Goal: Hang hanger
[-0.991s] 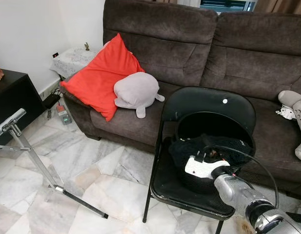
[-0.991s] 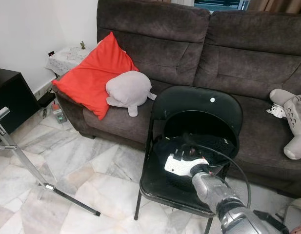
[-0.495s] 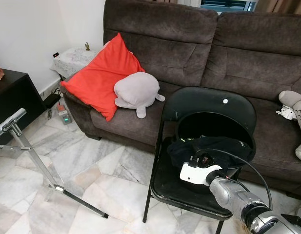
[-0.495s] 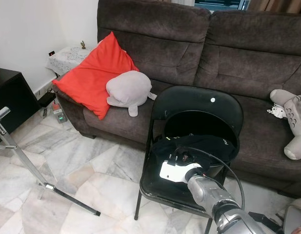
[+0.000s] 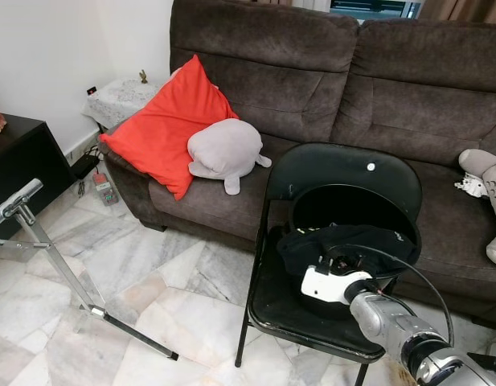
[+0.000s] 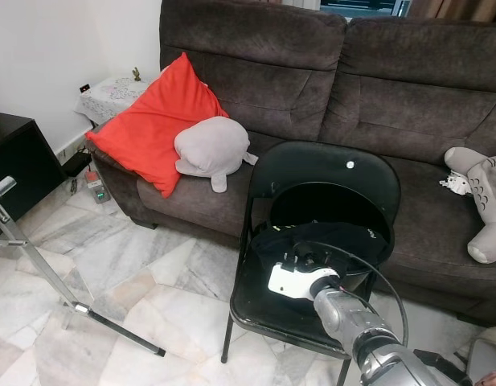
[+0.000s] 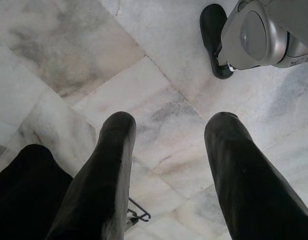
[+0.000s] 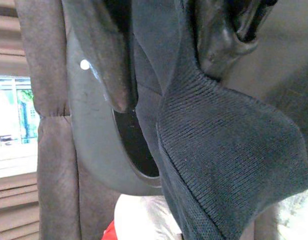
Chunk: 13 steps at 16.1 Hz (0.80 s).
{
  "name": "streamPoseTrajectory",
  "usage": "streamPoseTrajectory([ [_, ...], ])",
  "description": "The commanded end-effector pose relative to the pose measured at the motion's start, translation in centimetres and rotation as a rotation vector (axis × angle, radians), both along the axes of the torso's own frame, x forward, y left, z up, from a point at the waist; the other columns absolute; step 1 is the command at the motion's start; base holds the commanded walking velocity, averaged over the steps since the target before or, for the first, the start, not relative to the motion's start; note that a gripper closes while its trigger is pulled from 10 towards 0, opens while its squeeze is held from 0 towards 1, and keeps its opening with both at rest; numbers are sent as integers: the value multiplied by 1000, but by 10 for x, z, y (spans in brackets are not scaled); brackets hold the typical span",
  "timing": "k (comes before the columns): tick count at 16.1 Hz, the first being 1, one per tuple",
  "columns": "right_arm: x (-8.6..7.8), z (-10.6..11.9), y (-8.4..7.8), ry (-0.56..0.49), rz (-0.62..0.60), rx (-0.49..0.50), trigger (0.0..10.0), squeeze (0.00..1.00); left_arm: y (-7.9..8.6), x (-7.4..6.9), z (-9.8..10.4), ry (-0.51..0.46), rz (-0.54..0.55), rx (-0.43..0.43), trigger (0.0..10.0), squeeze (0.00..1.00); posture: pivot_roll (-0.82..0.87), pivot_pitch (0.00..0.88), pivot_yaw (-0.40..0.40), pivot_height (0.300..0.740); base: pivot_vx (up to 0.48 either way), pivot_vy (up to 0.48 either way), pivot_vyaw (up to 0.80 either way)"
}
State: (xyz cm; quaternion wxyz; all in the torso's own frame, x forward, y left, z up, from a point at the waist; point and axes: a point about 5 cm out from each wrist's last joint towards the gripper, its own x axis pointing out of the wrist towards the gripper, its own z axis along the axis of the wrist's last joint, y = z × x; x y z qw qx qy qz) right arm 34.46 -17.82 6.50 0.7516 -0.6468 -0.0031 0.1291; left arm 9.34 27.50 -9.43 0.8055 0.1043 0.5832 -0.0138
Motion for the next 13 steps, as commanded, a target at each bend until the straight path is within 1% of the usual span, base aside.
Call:
streamPoseTrajectory([
  [1, 1, 2, -1, -9, -7, 3, 0, 0, 5, -6, 0, 22, -17, 15, 10000, 0, 191, 79, 23, 740, 0, 0, 0],
  [7, -1, -1, -1, 5, -17, 21, 0, 0, 4, -5, 0, 19, -21, 20, 10000, 0, 192, 61, 21, 740, 0, 0, 0],
  [9, -1, -2, -2, 11, -40, 54, 0, 0, 4, -4, 0, 16, -19, 19, 10000, 0, 188, 54, 18, 740, 0, 0, 0],
  [10, -1, -1, -5, 15, -96, 132, 0, 0, 2, -3, 0, 13, -15, 18, 10000, 0, 180, 35, 10, 740, 0, 0, 0],
  [11, -1, -1, -6, 16, -102, 141, 0, 0, 2, -3, 0, 13, -14, 18, 10000, 0, 180, 35, 10, 740, 0, 0, 0],
  [12, 0, 2, -7, 10, -135, 211, 0, 0, 0, -1, -1, 9, -10, 14, 10000, 0, 170, 14, 2, 740, 0, 0, 0],
  [13, 1, 3, -8, 8, -149, 232, 0, 0, -1, 0, -1, 7, -7, 13, 10000, 0, 168, 10, 0, 740, 0, 0, 0],
])
